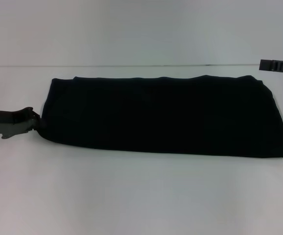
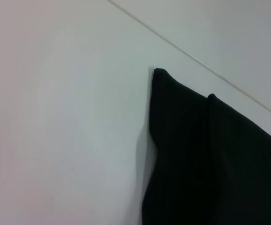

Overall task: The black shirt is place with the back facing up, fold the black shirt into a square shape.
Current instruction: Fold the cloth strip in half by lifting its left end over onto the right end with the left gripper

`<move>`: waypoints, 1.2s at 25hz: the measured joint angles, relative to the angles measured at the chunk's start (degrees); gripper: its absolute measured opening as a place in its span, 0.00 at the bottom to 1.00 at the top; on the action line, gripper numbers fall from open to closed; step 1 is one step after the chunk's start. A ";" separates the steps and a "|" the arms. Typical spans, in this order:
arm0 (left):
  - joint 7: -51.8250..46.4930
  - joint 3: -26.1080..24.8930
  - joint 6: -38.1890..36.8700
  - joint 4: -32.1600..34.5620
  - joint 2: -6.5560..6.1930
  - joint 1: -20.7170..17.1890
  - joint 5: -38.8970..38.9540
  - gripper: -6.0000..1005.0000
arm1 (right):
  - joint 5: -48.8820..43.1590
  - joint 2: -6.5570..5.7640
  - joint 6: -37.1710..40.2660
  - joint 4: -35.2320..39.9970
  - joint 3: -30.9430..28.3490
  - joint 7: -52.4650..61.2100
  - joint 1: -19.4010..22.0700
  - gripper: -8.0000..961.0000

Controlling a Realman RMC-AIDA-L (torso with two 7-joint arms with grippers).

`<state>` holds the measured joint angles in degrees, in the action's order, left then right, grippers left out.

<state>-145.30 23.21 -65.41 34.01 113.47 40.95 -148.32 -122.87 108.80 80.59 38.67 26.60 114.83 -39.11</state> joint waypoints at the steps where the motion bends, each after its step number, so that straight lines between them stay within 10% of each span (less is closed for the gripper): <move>1: 0.14 0.03 0.04 0.21 0.00 -0.09 -0.03 0.21 | 0.00 0.01 0.00 -0.05 0.00 -0.02 0.00 0.97; 5: 0.73 0.08 0.07 0.37 0.00 -0.24 -0.08 0.04 | 0.00 0.17 -0.09 -0.13 -0.03 -0.04 -0.01 0.97; 21: 2.35 -0.56 -2.79 8.85 -0.21 -6.98 -0.32 0.08 | 2.28 1.93 -3.46 -1.40 0.32 -0.53 -1.02 0.97; 30: 6.64 -10.08 -15.08 16.75 -2.65 -10.32 4.16 0.10 | 4.03 3.53 -5.24 -1.74 0.13 -1.19 -2.12 0.97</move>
<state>-138.66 13.13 -80.49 50.76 110.81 30.63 -144.15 -118.84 112.33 75.36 36.93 26.72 113.64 -41.23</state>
